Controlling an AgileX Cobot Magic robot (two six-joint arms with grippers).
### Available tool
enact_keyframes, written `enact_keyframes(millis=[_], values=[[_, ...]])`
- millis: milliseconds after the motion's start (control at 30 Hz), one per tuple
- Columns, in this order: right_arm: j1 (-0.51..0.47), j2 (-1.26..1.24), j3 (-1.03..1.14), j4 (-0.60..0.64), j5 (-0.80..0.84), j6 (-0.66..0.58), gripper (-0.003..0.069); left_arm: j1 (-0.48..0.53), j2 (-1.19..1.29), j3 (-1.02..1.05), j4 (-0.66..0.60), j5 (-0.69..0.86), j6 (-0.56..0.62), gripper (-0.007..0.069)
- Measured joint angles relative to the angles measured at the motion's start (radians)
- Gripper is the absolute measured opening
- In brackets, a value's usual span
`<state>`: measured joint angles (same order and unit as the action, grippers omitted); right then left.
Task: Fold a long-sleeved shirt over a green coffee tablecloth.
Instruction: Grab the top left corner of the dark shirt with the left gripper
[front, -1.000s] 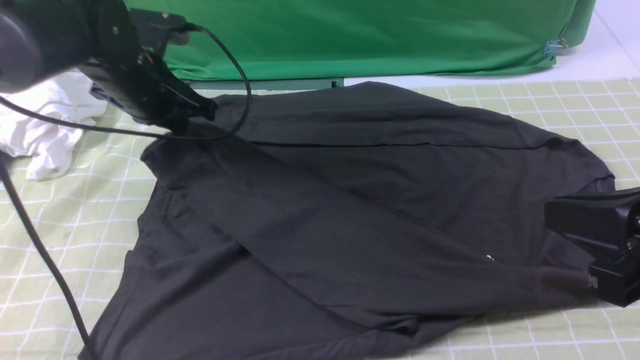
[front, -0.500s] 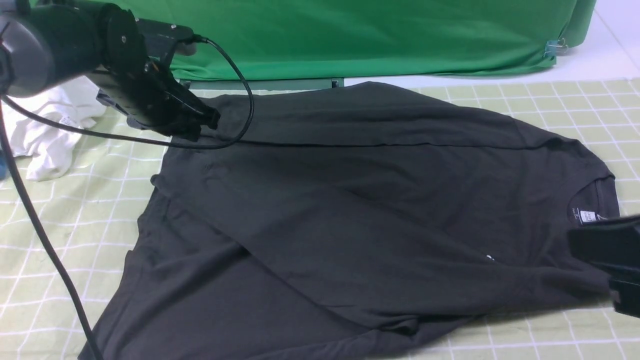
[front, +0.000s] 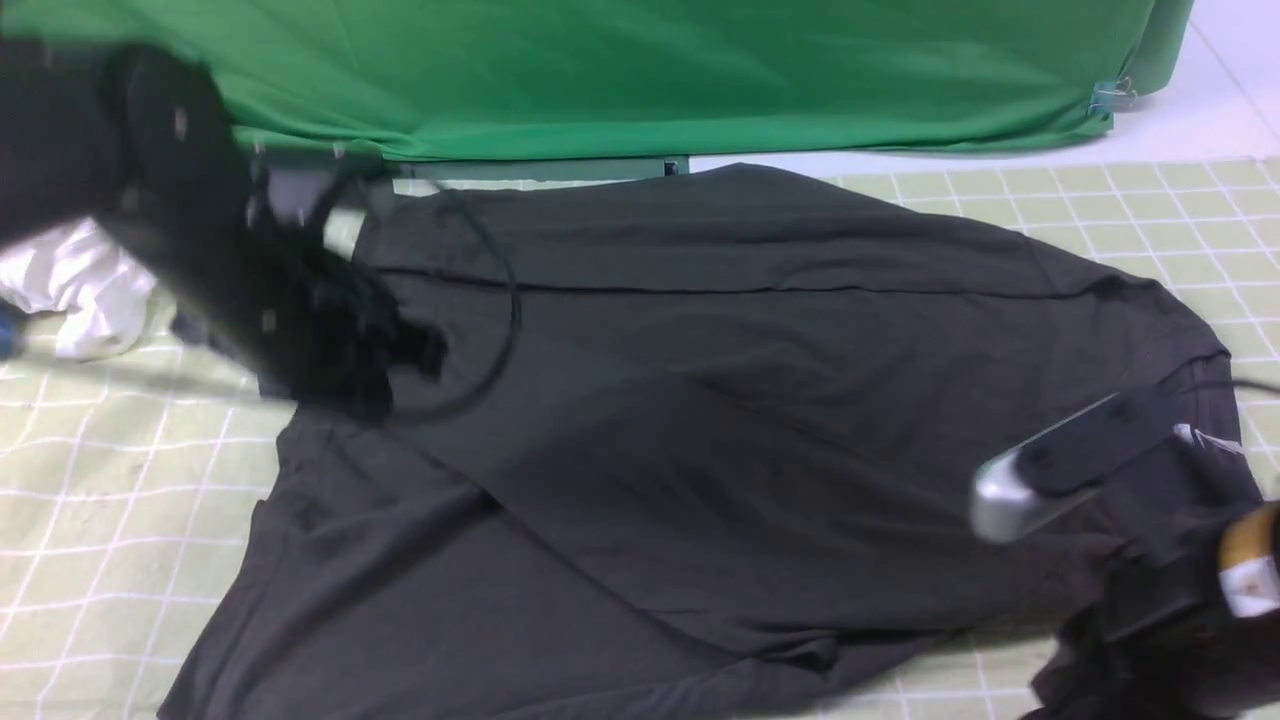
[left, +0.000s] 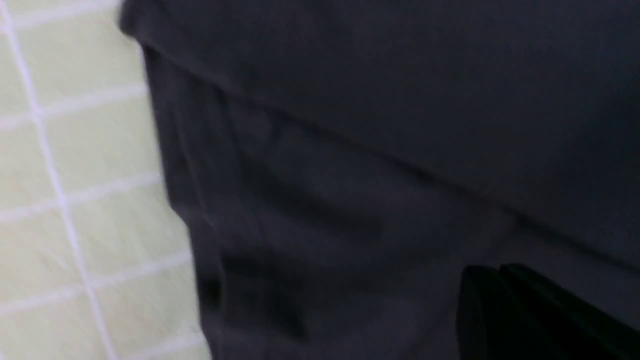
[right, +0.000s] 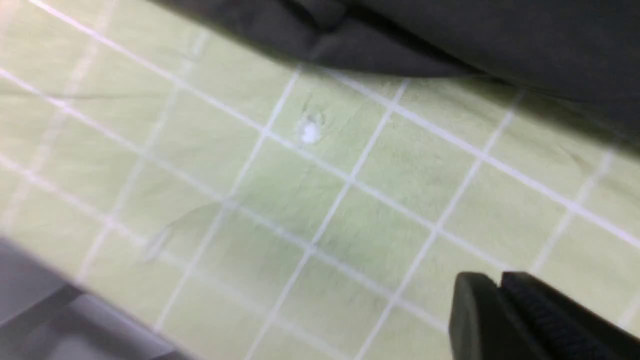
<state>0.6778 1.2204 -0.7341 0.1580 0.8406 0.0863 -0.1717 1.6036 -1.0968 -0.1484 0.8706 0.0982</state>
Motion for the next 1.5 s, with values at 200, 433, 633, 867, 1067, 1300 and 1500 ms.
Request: enact_keyframes(millis=[200,433,633,867,1067,1300,1500], values=[[0.0,0.175,0.009,0.005,-0.16,-0.068,0.0057,-0.018,-0.03,0.232,-0.025,-0.11,-0.046,0.0002],[0.0,0.311,0.011,0.005,-0.315,-0.072,0.0056,-0.018,-0.03,0.341,-0.029,-0.231,-0.051,0.0002],[0.0,0.33,0.012,0.005,-0.45,-0.07,0.0058,-0.018,-0.03,0.355,-0.029,-0.262,-0.052,0.0002],[0.0,0.338,0.014,0.005,-0.598,-0.069,0.0073,-0.018,-0.03,0.356,-0.03,-0.268,-0.054,0.0008],[0.0,0.366,0.014,0.005,-0.615,-0.069,0.0155,-0.018,-0.03,0.356,-0.051,-0.268,-0.054,0.0011],[0.0,0.376,0.014,0.006,-0.586,-0.069,0.0368,-0.018,-0.03,0.356,-0.07,-0.267,-0.054,0.0011],[0.0,0.421,0.014,0.004,-0.596,-0.072,0.0388,-0.018,-0.03,0.356,-0.077,-0.267,-0.054,0.0011]])
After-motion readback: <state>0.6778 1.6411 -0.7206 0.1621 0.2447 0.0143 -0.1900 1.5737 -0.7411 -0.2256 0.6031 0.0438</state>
